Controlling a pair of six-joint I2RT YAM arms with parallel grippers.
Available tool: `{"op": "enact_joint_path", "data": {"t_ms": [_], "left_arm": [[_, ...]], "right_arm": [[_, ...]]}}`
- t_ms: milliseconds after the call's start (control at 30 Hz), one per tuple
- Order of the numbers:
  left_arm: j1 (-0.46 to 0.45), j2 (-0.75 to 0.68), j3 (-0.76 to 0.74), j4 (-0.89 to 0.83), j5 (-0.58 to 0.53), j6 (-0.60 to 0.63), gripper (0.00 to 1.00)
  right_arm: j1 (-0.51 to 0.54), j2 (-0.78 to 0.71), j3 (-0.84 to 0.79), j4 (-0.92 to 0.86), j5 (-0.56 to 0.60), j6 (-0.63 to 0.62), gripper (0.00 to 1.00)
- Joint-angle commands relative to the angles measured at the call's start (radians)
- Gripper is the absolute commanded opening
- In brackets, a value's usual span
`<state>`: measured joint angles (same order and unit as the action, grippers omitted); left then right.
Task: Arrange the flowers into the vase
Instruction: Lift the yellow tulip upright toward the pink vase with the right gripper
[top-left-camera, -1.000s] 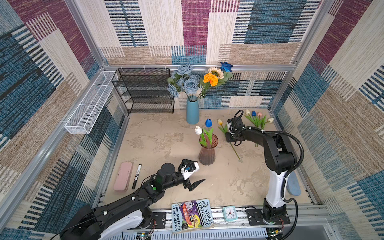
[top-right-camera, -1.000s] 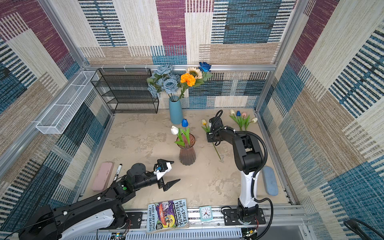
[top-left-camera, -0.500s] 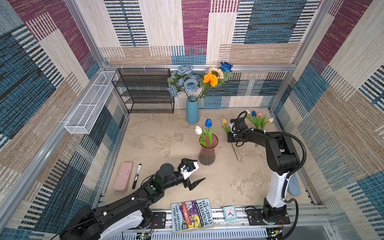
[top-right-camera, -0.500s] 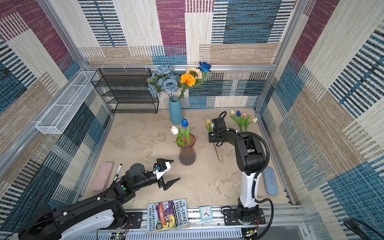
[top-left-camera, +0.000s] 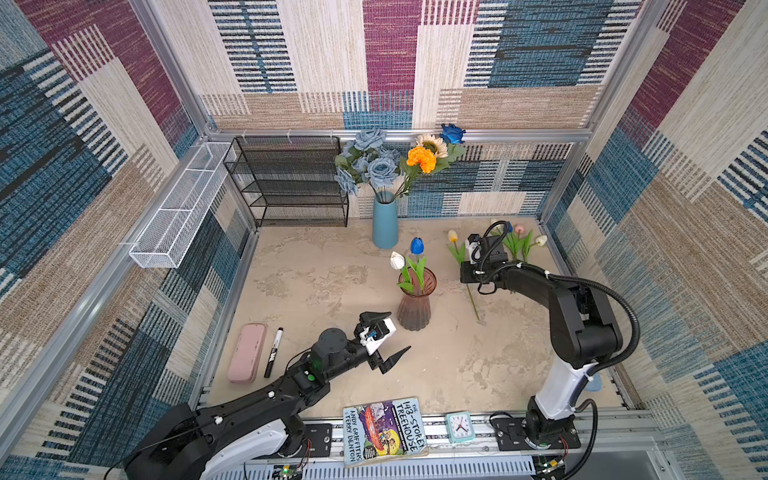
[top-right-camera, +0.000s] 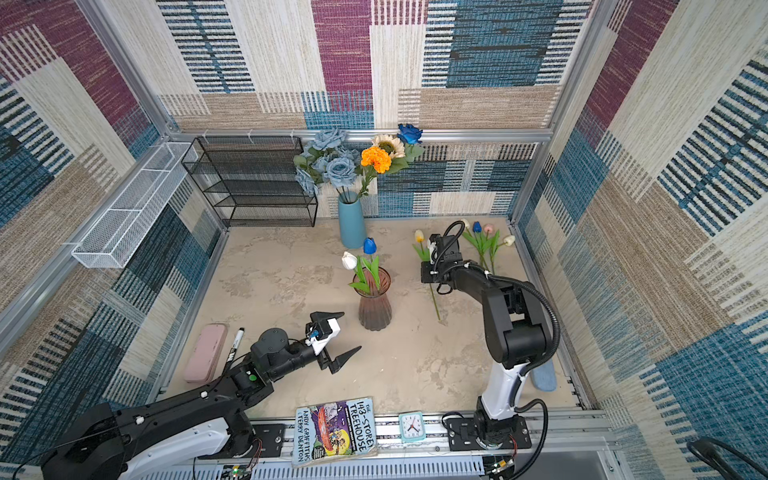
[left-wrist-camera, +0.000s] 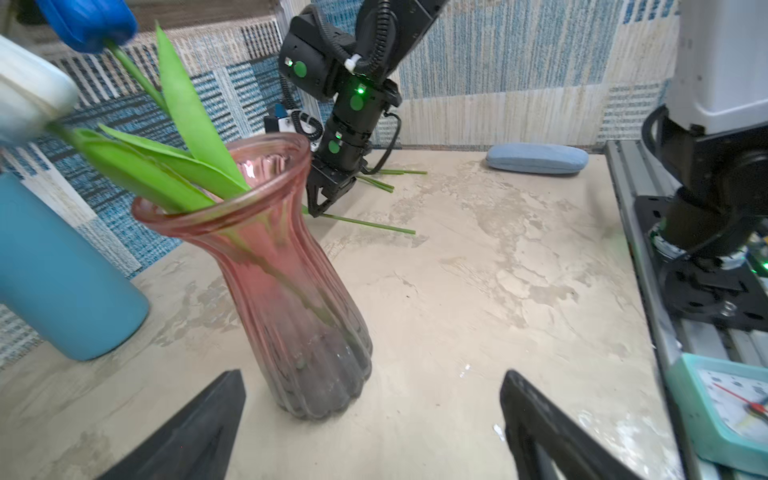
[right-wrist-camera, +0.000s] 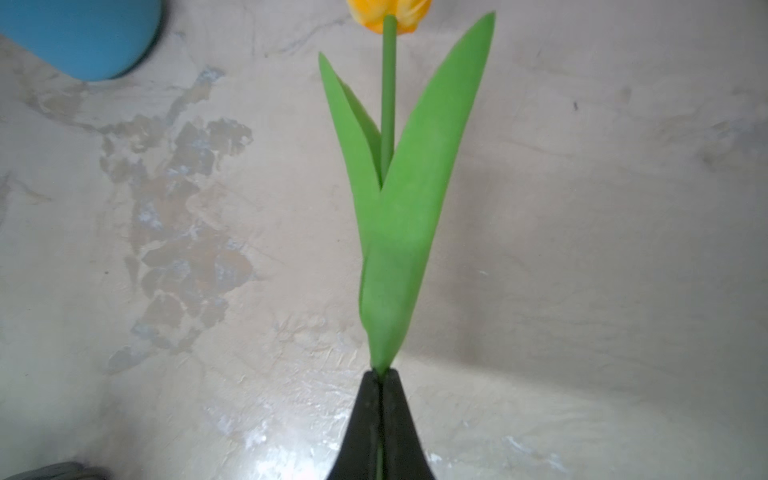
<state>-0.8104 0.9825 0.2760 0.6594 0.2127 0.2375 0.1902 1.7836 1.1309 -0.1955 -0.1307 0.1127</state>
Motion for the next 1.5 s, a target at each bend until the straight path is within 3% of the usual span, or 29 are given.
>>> {"op": "enact_joint_path", "data": {"t_ms": [0,300,433,600,700,933,1100,1467], "left_arm": [[0.001,0.004,0.022,0.117,-0.008,-0.001,0.99],[0.004,-0.032,0.05,0.132,-0.001,0.016,0.99],[0.008,-0.047,0.031,0.214,-0.01,0.011,0.99],[0.029,-0.056,0.01,0.322,-0.027,-0.006,0.99],[0.04,-0.064,0.011,0.335,-0.028,-0.013,0.99],[0.06,-0.041,0.005,0.398,-0.045,-0.019,0.99],[0.063,-0.023,0.003,0.403,-0.039,-0.029,0.99],[0.065,-0.008,-0.004,0.373,-0.05,-0.022,0.99]], "right_arm": [[0.0,-0.075,-0.031,0.144,-0.033,0.031,0.0],[0.001,-0.437,-0.222,0.499,-0.139,0.016,0.0],[0.002,-0.588,-0.332,0.758,-0.318,0.057,0.0],[0.019,-0.671,-0.438,1.112,-0.501,0.22,0.0],[0.061,-0.67,-0.423,1.168,-0.552,0.224,0.0],[0.198,-0.612,-0.369,1.296,-0.54,0.226,0.0],[0.225,-0.523,-0.335,1.41,-0.532,0.26,0.0],[0.254,-0.395,-0.325,1.468,-0.519,0.277,0.0]]}}
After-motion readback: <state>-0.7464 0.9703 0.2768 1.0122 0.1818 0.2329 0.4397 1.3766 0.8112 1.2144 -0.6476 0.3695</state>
